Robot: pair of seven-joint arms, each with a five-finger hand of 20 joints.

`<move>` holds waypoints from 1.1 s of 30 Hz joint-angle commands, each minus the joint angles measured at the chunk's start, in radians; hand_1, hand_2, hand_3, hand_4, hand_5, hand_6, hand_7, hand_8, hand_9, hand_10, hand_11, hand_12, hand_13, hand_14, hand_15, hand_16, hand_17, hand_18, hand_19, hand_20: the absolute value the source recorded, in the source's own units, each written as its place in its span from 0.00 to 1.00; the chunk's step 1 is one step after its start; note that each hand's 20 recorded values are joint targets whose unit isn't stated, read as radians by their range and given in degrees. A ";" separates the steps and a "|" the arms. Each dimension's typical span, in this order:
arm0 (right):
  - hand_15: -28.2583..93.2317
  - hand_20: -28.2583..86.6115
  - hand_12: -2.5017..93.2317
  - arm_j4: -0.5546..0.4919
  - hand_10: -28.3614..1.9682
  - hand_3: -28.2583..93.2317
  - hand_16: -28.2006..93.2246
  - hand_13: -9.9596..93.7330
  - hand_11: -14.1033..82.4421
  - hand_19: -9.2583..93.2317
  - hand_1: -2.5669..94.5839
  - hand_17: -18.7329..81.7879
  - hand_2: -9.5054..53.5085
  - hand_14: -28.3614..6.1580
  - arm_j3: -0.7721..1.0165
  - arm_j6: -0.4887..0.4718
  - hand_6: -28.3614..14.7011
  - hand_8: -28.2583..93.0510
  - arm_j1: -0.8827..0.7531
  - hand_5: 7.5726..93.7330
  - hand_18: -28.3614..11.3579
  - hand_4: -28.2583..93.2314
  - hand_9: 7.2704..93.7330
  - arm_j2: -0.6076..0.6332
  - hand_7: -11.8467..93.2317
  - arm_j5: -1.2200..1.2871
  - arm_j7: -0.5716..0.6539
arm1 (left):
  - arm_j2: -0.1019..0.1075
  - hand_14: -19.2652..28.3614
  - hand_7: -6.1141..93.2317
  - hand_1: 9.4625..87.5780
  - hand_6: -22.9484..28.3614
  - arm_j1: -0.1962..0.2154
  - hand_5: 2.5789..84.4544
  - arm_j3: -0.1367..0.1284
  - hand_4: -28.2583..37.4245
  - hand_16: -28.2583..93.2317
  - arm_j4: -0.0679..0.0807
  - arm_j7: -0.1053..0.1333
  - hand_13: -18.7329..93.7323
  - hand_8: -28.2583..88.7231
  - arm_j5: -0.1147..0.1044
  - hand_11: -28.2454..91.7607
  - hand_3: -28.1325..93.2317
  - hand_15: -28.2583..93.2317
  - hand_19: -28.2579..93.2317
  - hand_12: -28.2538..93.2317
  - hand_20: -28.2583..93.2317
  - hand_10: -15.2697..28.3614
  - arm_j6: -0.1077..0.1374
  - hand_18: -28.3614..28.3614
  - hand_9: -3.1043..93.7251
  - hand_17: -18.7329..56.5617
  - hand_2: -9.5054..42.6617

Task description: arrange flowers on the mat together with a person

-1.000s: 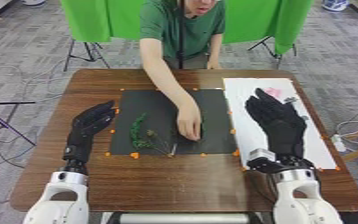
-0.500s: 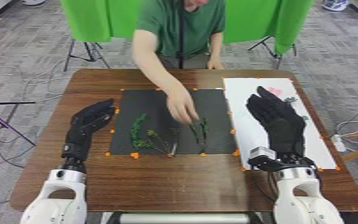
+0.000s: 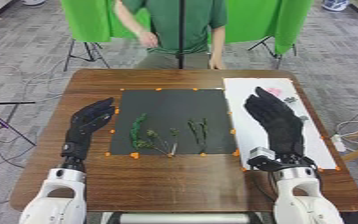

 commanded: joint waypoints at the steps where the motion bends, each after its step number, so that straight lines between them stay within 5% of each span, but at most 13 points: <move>1: 0.37 0.63 0.21 -0.040 0.43 0.83 0.42 0.61 0.20 0.49 0.22 0.49 0.04 0.39 -0.017 0.187 0.59 0.17 0.124 0.44 0.29 0.11 0.43 0.138 0.23 -0.356 0.171 | -0.005 0.79 0.21 0.28 0.55 0.015 0.52 -0.006 0.24 0.25 0.004 0.000 0.47 0.18 0.002 0.40 0.77 0.38 0.33 0.35 0.37 0.65 0.003 0.73 0.49 0.29 0.05; 4: 0.49 0.67 0.22 -0.038 0.43 0.81 0.44 0.72 0.20 0.74 0.25 0.52 0.00 0.42 -0.034 0.218 0.57 0.17 0.190 0.44 0.23 0.12 0.44 0.193 0.23 -0.608 0.338 | 0.000 0.79 0.21 0.28 0.55 0.016 0.52 -0.003 0.24 0.25 0.003 -0.002 0.47 0.18 0.000 0.40 0.77 0.38 0.33 0.35 0.37 0.65 0.006 0.73 0.49 0.29 0.05; 7: 0.55 0.68 0.22 -0.036 0.39 0.79 0.44 0.77 0.21 0.83 0.27 0.57 0.00 0.46 -0.042 0.139 0.56 0.18 0.240 0.44 0.23 0.13 0.45 0.240 0.23 -0.834 0.490 | 0.002 0.79 0.21 0.28 0.55 0.018 0.52 -0.002 0.24 0.24 0.001 -0.002 0.47 0.18 -0.001 0.40 0.77 0.38 0.33 0.35 0.37 0.65 0.013 0.73 0.49 0.29 0.05; 13: 0.60 0.67 0.23 0.020 0.37 0.76 0.44 0.83 0.22 0.91 0.31 0.63 0.00 0.51 -0.130 0.040 0.57 0.18 0.347 0.47 0.25 0.13 0.50 0.328 0.22 -1.172 0.695 | 0.001 0.78 0.21 0.28 0.55 0.020 0.52 0.000 0.24 0.25 -0.002 -0.002 0.47 0.18 -0.002 0.40 0.77 0.38 0.33 0.35 0.37 0.65 0.024 0.73 0.49 0.29 0.05; 17: 0.63 0.66 0.24 0.077 0.39 0.75 0.45 0.87 0.27 0.94 0.36 0.68 0.00 0.57 -0.210 -0.067 0.61 0.18 0.429 0.55 0.31 0.12 0.62 0.381 0.23 -1.302 0.790 | -0.002 0.78 0.21 0.28 0.55 0.024 0.52 -0.001 0.24 0.25 -0.004 -0.007 0.47 0.18 0.002 0.40 0.77 0.38 0.33 0.35 0.37 0.65 0.018 0.73 0.49 0.29 0.05; 33: 0.61 0.61 0.25 0.252 0.50 0.75 0.48 0.96 0.33 0.97 0.43 0.76 0.00 0.71 -0.302 -0.215 0.68 0.17 0.559 0.62 0.42 0.08 0.79 0.420 0.26 -1.297 0.810 | -0.014 0.79 0.21 0.29 0.55 0.041 0.52 0.005 0.24 0.25 -0.013 -0.009 0.47 0.18 0.003 0.40 0.77 0.38 0.33 0.35 0.37 0.65 0.027 0.73 0.49 0.29 0.05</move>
